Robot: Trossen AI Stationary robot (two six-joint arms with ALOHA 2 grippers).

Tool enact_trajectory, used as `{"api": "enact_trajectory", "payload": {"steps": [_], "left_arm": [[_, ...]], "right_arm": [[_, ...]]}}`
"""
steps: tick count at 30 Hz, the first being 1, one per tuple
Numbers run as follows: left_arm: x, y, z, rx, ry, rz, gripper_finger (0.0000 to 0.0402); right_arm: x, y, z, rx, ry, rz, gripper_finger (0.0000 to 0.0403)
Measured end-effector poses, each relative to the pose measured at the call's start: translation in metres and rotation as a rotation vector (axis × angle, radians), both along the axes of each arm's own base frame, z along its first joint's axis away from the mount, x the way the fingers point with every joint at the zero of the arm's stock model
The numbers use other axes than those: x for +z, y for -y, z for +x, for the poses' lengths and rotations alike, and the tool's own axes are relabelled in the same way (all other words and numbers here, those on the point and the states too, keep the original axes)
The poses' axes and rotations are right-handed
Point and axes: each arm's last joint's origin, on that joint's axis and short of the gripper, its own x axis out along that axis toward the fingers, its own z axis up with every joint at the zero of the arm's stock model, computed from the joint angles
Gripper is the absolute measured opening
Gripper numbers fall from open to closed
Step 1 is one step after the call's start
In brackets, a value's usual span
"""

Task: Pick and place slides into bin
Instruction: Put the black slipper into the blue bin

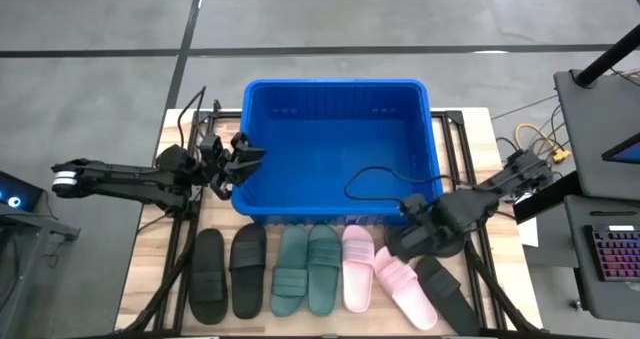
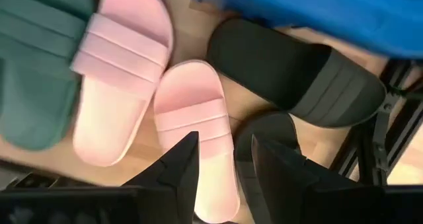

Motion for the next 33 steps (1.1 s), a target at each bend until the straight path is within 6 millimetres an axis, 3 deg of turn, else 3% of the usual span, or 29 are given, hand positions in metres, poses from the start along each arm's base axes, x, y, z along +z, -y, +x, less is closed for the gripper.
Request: {"api": "enact_trajectory", "payload": {"steps": [10,20,23,26,33], "left_arm": [[0.001,0.000,-0.001,0.000,0.002,0.000,0.0169],[0.001,0.000,-0.001,0.004,0.008,0.007,0.0169],[0.001,0.000,-0.001,0.004,0.007,0.007,0.0169],[0.001,0.000,-0.001,0.006,0.007,0.006,0.0169],[0.000,0.000,0.000,0.005,0.001,0.004,0.0169]], "right_arm": [[-0.040,-0.014,0.023,0.030,-0.145,-0.046,0.0131],[-0.035,-0.013,0.018,0.121,-0.150,-0.007,0.0131],[-0.024,-0.014,0.018,0.257,-0.123,0.045,0.0131],[-0.019,-0.014,0.019,0.500,-0.106,0.049,0.0128],[-0.029,-0.013,0.018,0.961,-0.138,0.052,0.0117]]}}
